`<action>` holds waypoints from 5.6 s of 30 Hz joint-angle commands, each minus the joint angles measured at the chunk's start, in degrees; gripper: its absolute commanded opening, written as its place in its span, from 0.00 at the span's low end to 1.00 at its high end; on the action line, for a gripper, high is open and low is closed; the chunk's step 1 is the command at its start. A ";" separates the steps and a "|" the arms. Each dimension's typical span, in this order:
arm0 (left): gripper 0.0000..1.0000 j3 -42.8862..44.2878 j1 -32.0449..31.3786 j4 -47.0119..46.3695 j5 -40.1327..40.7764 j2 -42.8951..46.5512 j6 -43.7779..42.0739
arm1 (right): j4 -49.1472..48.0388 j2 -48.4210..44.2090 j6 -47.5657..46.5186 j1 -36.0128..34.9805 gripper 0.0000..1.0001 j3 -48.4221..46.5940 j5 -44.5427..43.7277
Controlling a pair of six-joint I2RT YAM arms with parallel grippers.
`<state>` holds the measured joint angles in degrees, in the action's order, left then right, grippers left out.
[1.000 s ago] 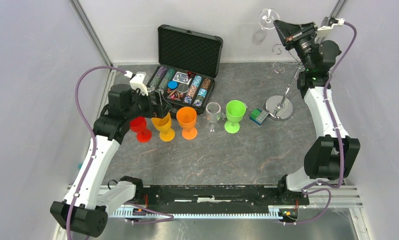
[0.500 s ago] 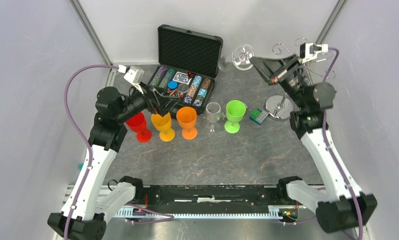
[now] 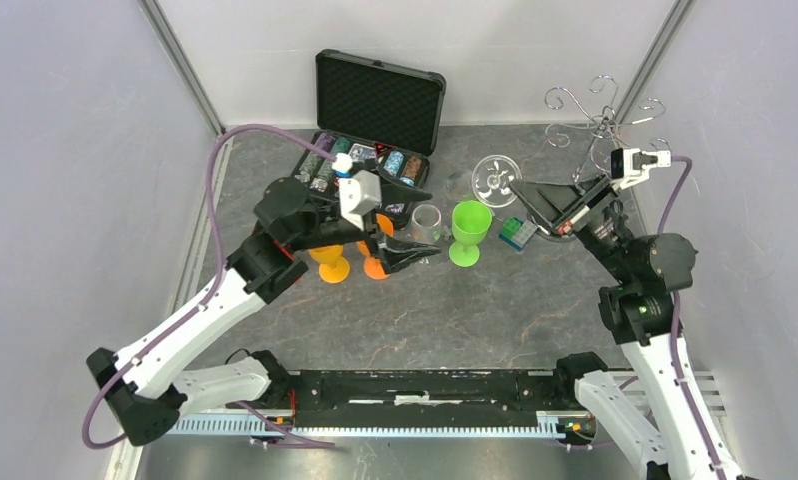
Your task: Take the wine glass off the wine glass rack
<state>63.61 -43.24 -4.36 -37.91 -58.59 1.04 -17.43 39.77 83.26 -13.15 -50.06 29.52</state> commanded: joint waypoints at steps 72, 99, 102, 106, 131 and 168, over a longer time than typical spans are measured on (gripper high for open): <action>0.02 1.39 -11.99 -48.38 58.36 -12.04 34.01 | -26.83 -7.07 -1.40 -0.98 0.83 21.57 -5.98; 0.02 -4.09 -12.02 -57.55 54.22 -12.35 43.23 | -36.71 4.44 -4.61 -13.75 0.46 13.29 -9.02; 0.02 -4.94 -12.04 -58.04 53.65 -11.87 43.60 | -36.03 5.83 -5.54 -14.74 0.42 12.39 -9.20; 0.02 -6.47 -11.99 -58.21 53.41 -10.21 42.79 | -34.08 6.40 -8.46 -16.02 0.22 11.73 -10.67; 0.91 -15.75 -12.01 -24.06 53.81 13.95 29.67 | -27.40 14.73 -35.32 -30.89 0.00 0.10 -21.42; 1.00 -5.87 -11.97 10.82 55.29 34.14 6.44 | 68.57 16.75 -91.19 -37.08 0.00 -20.63 -23.17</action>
<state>57.76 -55.09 5.98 14.61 -23.68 10.74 44.88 57.43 -4.62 -49.89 -69.01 13.67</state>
